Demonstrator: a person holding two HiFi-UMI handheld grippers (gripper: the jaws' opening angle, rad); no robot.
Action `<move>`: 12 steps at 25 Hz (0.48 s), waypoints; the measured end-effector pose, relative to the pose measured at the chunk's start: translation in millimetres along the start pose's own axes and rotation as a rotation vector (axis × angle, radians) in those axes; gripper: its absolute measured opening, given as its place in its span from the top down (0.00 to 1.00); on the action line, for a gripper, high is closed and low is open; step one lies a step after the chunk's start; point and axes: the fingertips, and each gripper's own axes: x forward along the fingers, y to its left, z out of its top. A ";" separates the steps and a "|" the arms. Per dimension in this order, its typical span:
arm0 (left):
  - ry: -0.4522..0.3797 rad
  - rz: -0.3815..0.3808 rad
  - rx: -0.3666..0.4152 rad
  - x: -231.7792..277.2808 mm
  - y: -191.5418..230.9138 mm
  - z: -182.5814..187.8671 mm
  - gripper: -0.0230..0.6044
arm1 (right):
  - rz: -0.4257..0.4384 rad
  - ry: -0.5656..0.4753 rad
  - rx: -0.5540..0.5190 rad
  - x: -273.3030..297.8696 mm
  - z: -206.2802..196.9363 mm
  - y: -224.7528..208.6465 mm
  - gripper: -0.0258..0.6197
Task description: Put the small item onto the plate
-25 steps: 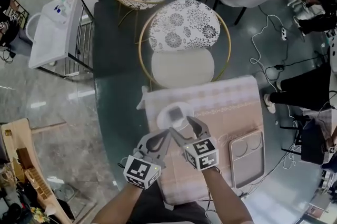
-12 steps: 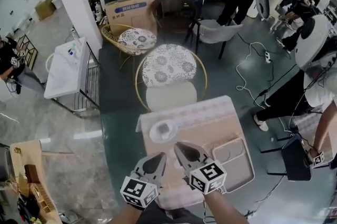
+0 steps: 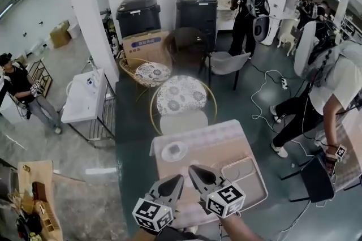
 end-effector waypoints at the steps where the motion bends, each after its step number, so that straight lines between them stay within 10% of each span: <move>1: -0.009 0.001 0.004 -4.0 -6.1 3.4 0.96 | 0.003 -0.007 -0.005 -6.2 3.1 4.0 0.93; 12: -0.090 0.007 0.060 -36.0 -46.2 33.5 0.96 | 0.040 -0.086 -0.065 -50.5 33.9 43.5 0.94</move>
